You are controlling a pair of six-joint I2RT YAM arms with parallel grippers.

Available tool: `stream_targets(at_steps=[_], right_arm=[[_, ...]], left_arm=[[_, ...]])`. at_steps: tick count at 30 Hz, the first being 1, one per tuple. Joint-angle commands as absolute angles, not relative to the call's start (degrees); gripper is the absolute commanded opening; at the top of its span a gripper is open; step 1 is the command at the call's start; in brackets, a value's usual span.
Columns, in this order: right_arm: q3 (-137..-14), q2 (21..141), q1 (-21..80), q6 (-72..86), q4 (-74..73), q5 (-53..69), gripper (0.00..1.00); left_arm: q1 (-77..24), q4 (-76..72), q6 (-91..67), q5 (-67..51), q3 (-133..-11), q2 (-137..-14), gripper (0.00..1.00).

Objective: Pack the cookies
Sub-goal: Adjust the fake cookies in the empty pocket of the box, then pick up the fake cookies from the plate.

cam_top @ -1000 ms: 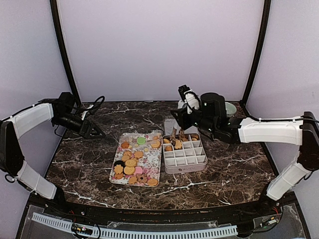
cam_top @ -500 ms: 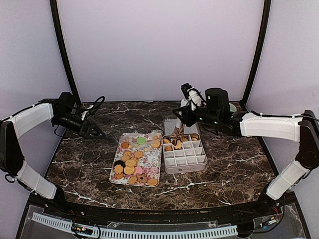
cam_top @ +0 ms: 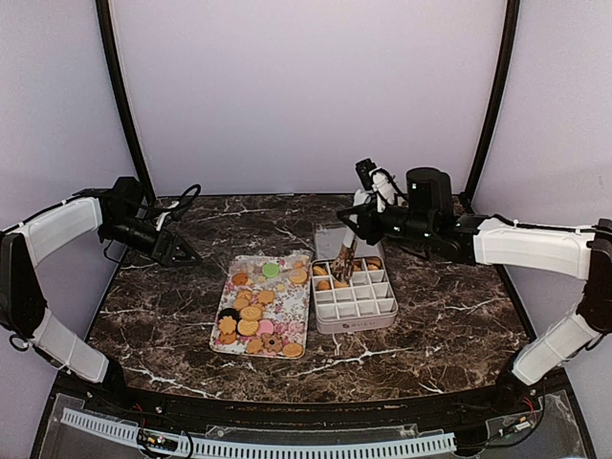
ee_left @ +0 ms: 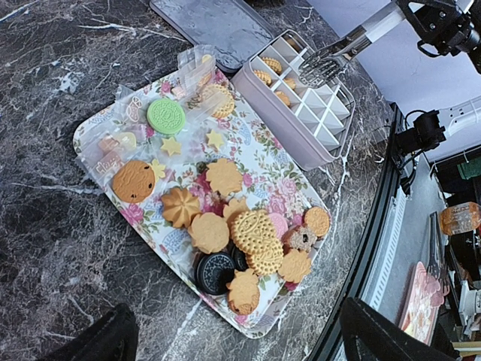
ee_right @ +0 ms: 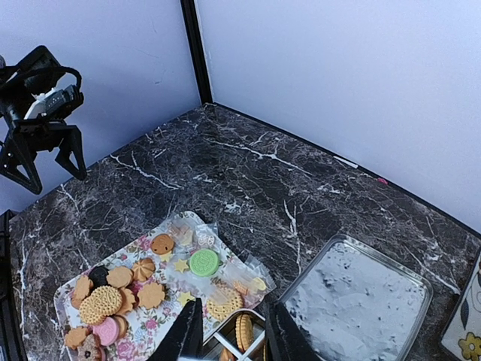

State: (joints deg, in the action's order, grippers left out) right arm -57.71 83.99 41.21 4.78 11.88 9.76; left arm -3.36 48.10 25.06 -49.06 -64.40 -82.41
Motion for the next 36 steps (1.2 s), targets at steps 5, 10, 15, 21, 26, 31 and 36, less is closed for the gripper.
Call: stream_targets(at_steps=[5, 10, 15, 21, 26, 31, 36], right_arm=[[-57.9, 80.7, 41.1, 4.9, 14.1, 10.4, 0.24], [-60.5, 79.8, 44.7, 5.2, 16.2, 8.0, 0.27], [-64.8, 83.8, 51.6, 4.3, 18.3, 3.0, 0.29], [-74.2, 95.0, 58.8, 3.2, 21.3, -1.7, 0.32], [-82.1, 104.8, 61.5, 2.8, 22.3, -3.4, 0.34], [-89.7, 113.4, 62.4, 1.9, 21.9, -4.8, 0.37], [-95.7, 119.5, 62.7, 2.1, 21.4, -5.1, 0.4]], left_arm=[[-3.0, 49.5, 25.6, -50.3, -65.5, -82.1, 0.96], [-3.1, 49.4, 25.4, -49.5, -65.5, -82.2, 0.96], [-2.9, 50.0, 24.8, -47.4, -65.9, -83.4, 0.97], [-1.5, 50.8, 24.7, -45.9, -66.5, -84.2, 0.99], [1.0, 51.6, 25.8, -45.7, -65.7, -83.7, 0.99], [3.1, 52.3, 27.7, -46.7, -64.2, -83.3, 0.99], [4.1, 52.5, 29.0, -47.1, -63.0, -83.0, 0.99]])
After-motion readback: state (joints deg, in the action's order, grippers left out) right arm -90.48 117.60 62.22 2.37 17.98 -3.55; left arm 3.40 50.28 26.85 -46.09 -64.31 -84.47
